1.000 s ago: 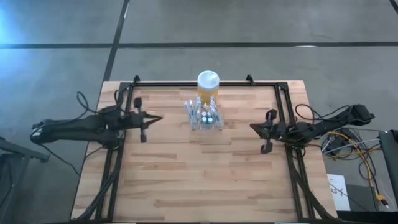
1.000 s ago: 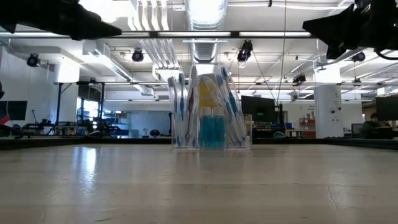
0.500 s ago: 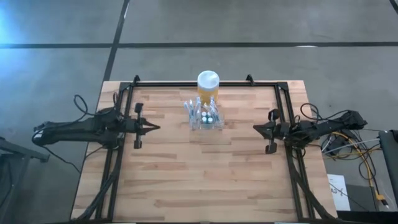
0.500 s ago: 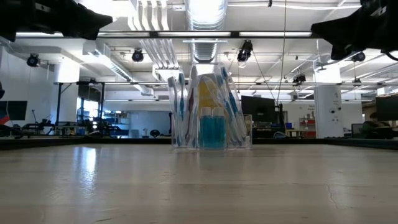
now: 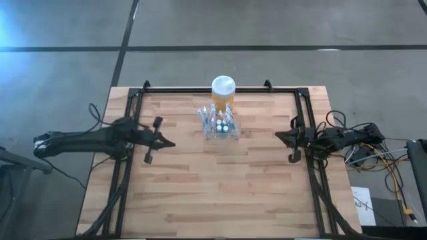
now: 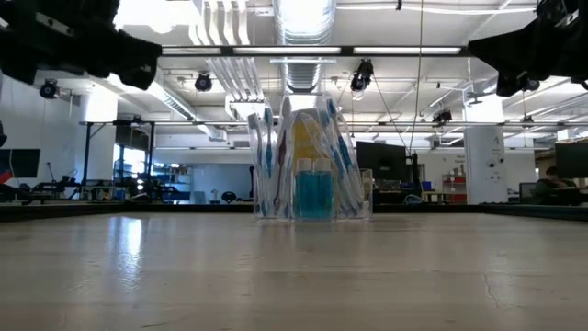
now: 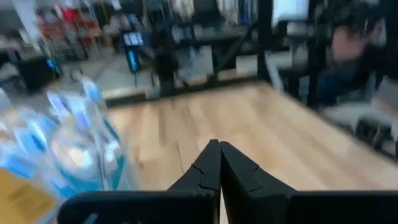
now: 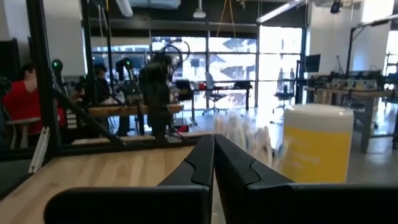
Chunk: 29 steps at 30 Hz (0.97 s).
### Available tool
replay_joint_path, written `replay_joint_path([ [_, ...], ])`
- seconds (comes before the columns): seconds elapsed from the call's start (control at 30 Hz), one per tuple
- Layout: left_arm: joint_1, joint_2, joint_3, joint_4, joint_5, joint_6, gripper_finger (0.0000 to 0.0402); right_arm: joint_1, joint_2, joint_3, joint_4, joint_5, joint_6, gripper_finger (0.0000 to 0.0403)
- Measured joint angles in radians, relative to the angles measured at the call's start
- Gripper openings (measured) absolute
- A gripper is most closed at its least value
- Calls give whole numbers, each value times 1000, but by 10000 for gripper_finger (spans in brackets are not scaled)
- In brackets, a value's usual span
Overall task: Pick & Place toothbrushing station
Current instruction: Return to Home Position
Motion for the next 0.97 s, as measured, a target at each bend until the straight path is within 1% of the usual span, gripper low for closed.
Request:
replay_joint_path([
  [0.07,1,-41,-19,11,-20,-28,1,-1,2,0,-12,8,7,8],
  [0.17,3,-128,-60,-28,-96,-62,1,-1,0,0,-20,25,13,8],
  [0.37,3,-356,-105,-182,-176,-141,1,-1,0,0,-40,25,28,8],
  [0.47,3,-461,-150,-201,-229,-175,1,-1,0,0,-51,25,34,8],
  [0.57,3,-458,-186,-204,-231,-196,1,-1,0,0,-54,25,44,8],
  [0.67,3,-436,-209,-160,-235,-186,1,-1,0,0,-58,24,57,8],
  [0.77,2,-433,-225,-113,-182,-168,1,-1,0,-1,-64,24,69,8],
  [0.97,2,-431,-230,-102,-174,-172,1,-2,0,-1,-57,24,73,8],
])
